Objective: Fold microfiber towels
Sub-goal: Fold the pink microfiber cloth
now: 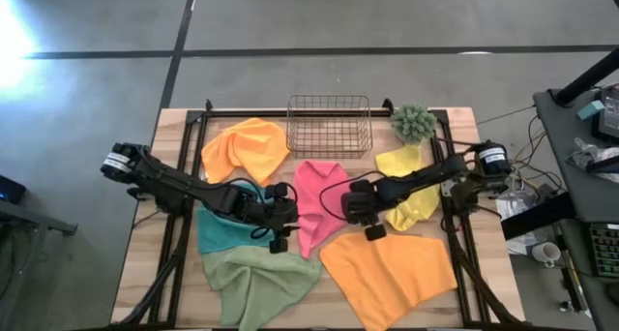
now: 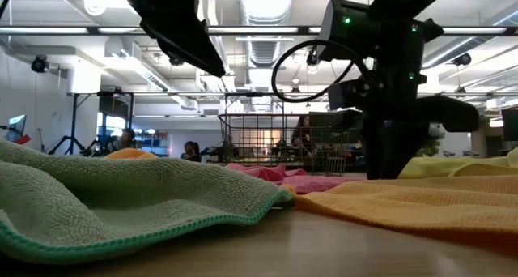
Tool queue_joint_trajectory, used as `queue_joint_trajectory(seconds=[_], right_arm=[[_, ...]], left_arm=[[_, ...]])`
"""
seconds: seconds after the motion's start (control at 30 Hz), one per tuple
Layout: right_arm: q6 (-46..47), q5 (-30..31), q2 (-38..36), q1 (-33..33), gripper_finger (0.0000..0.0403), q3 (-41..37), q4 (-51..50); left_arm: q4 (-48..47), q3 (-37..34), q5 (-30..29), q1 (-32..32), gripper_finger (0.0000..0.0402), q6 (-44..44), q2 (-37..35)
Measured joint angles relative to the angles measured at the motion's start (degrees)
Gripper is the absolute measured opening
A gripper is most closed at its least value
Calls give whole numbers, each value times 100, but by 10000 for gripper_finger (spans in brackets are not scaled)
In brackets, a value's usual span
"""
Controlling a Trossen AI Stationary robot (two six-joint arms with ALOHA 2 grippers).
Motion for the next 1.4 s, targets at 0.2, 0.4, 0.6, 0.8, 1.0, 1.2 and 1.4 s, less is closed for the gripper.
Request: queue_joint_trajectory(seconds=[0.2,0.4,0.6,0.8,1.0,1.2,1.4], right_arm=[[-125,2,-2,-192,101,98,-5],[-59,-313,242,-279,84,208,-114],[201,-412,202,-270,18,205,-136],[835,-479,-8,-263,9,263,-234],[1502,-456,-90,-172,9,1008,-1042],[1907,-540,-70,-118,9,1717,-1447],[2346,-546,-75,-118,9,1979,-1476]], left_arm=[[2,0,0,-2,137,-3,0],[13,0,0,-2,137,-6,-2],[95,0,3,-7,137,-2,-2],[109,0,29,-20,137,-1,-2],[113,-2,83,-74,137,2,-2],[489,-37,233,-101,137,27,30],[841,-31,641,-105,137,171,468]])
